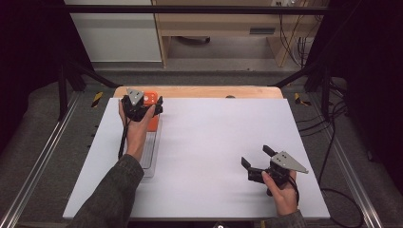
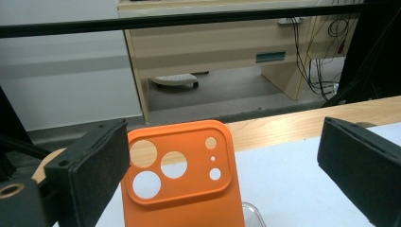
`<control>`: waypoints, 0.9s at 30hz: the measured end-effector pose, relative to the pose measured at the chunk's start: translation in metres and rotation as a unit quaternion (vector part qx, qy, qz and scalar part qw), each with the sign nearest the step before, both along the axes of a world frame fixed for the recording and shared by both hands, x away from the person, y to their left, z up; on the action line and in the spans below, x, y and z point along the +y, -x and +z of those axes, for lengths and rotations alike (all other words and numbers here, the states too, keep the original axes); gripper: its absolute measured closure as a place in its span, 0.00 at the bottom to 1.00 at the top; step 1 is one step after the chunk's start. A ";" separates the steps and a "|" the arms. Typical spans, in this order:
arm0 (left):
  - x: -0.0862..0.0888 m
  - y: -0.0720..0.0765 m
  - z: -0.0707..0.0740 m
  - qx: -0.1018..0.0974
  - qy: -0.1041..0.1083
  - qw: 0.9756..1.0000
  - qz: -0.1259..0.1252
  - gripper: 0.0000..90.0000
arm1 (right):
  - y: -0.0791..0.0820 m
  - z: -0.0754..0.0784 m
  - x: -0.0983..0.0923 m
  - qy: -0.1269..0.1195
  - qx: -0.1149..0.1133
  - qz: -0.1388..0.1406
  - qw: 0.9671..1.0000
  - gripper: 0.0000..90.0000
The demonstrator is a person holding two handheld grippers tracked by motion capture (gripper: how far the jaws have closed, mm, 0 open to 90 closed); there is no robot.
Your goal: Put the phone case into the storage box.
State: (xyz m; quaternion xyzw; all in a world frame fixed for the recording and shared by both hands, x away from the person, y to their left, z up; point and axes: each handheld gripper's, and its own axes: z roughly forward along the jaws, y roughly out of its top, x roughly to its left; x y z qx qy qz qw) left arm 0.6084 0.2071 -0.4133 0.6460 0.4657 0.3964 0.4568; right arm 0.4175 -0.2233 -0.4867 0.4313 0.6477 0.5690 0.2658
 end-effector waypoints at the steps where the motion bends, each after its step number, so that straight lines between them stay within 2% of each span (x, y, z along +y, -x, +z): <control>1: 0.000 0.000 0.000 -0.001 -0.001 1.000 -0.001 0.04 | 0.000 0.000 0.000 0.000 0.000 0.000 1.000 0.04; 16: 0.000 0.006 0.001 -0.009 0.001 1.000 -0.001 0.03 | 0.000 0.000 0.000 0.001 0.000 0.000 1.000 0.04; 27: 0.000 0.013 0.004 -0.014 0.003 1.000 -0.014 0.02 | 0.000 0.000 0.001 0.001 -0.001 0.000 1.000 0.04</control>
